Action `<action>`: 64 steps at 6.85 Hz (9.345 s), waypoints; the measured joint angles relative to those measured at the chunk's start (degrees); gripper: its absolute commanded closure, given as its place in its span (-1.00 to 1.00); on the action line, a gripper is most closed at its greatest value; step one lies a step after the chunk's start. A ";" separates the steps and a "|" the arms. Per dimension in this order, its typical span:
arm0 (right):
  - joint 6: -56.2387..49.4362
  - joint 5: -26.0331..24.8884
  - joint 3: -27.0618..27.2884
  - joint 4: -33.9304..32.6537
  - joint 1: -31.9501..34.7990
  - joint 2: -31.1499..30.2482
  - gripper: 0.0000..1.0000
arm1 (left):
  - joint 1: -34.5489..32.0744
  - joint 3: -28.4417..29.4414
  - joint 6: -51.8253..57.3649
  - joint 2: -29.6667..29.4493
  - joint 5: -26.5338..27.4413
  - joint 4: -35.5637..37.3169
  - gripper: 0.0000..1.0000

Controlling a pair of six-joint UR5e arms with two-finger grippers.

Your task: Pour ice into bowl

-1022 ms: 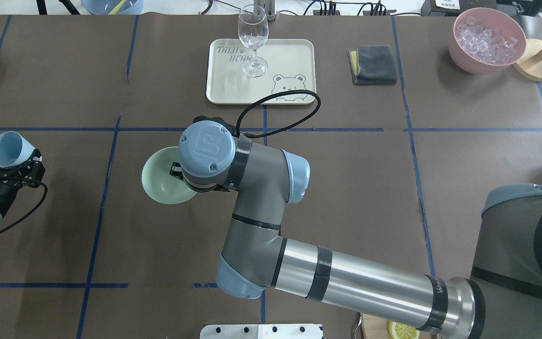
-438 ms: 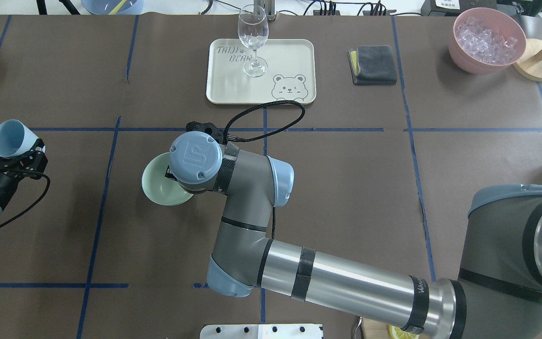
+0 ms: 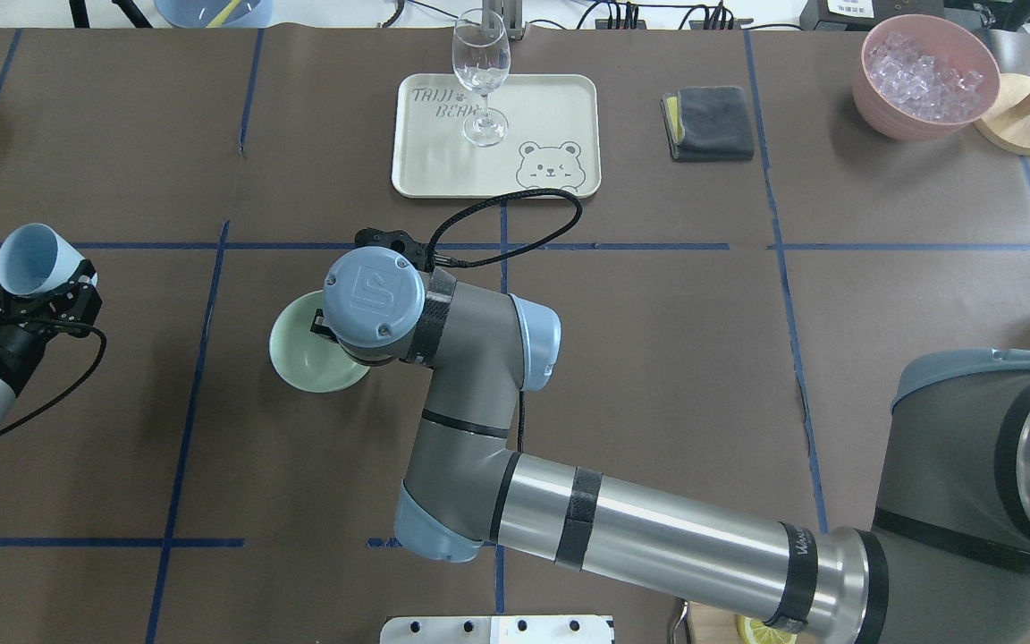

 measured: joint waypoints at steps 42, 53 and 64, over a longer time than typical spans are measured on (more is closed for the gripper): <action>-6.06 12.46 33.61 -3.26 9.99 -26.83 -1.00 | -5.89 -22.71 55.12 0.98 -13.95 26.95 1.00; -1.42 3.65 29.74 -3.26 2.55 -20.94 -1.00 | -11.60 1.47 -6.03 6.80 -20.21 -8.43 1.00; 2.66 -2.54 2.35 4.77 -0.59 -3.30 -1.00 | 4.98 10.59 -12.87 5.13 1.31 -9.10 1.00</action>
